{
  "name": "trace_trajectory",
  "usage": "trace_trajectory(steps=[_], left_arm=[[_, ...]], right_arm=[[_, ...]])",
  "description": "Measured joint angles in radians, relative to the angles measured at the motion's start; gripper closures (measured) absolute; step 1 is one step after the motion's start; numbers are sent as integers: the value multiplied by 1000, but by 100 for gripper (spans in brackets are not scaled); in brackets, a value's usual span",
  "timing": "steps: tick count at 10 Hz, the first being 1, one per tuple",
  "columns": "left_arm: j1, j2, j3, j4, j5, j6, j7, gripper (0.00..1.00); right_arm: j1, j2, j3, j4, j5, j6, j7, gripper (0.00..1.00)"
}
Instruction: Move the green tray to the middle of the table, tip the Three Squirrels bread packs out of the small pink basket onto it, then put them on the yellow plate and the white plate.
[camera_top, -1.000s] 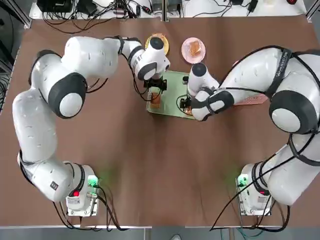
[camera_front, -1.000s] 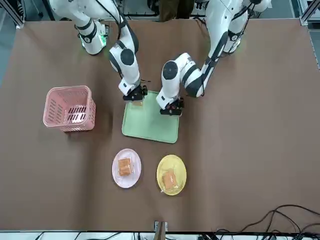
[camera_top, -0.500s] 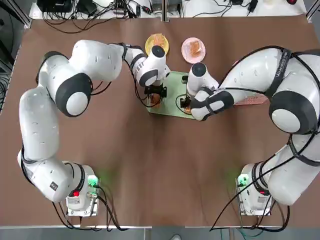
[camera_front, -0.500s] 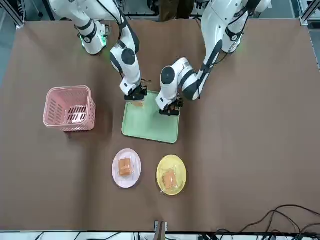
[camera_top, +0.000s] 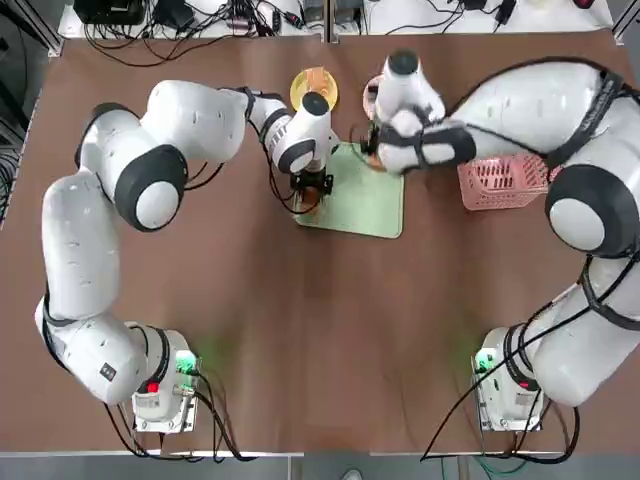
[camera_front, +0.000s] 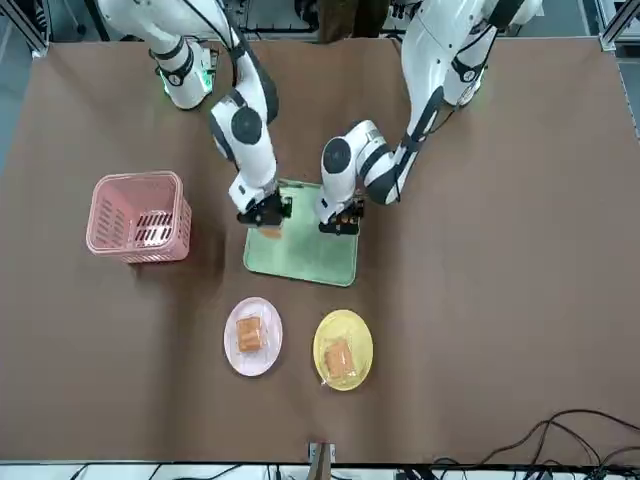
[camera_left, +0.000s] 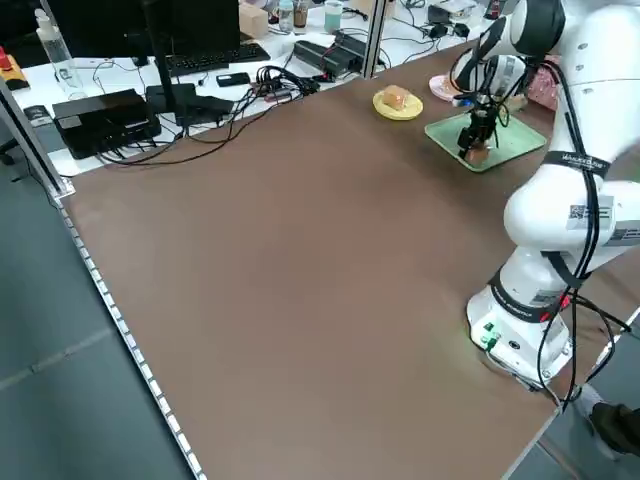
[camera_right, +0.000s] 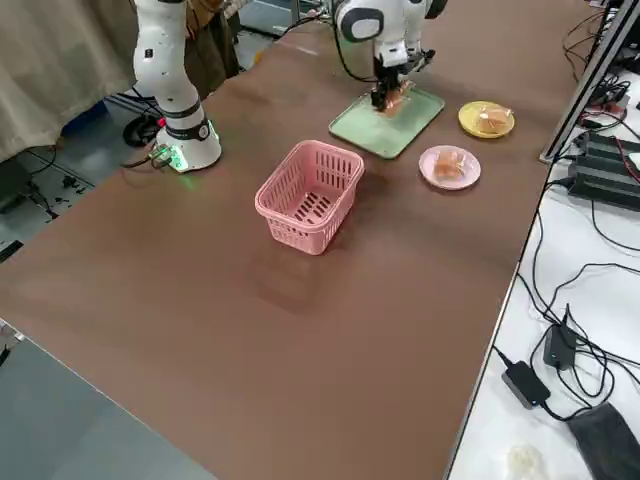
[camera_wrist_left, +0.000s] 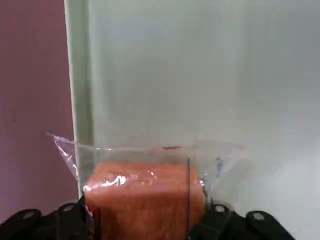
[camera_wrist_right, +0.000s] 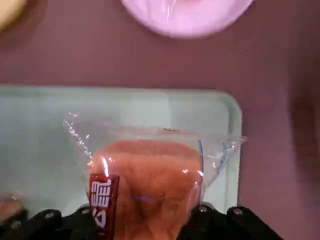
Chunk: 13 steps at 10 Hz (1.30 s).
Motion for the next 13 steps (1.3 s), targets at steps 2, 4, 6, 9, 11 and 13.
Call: trace_trajectory(steps=[2,4,6,9,11,13], left_arm=[[19,-10,1,18,0,6,-2,33],[63,-27,4,109,0,-1,-5,33],[116,-35,9,218,0,-34,-7,32],[131,19,87,391,0,-36,-44,32],[120,82,129,483,0,-21,-64,31],[84,130,186,548,0,20,-122,31]], right_arm=[[-97,39,-3,131,0,-17,-102,52],[-154,153,-3,290,-1,-31,-163,52],[-178,275,-3,429,-1,-36,-212,52],[-229,370,-4,541,-2,-36,-320,52],[-243,415,-3,593,-2,-37,-347,56],[-242,452,1,620,-2,-37,-351,57]])
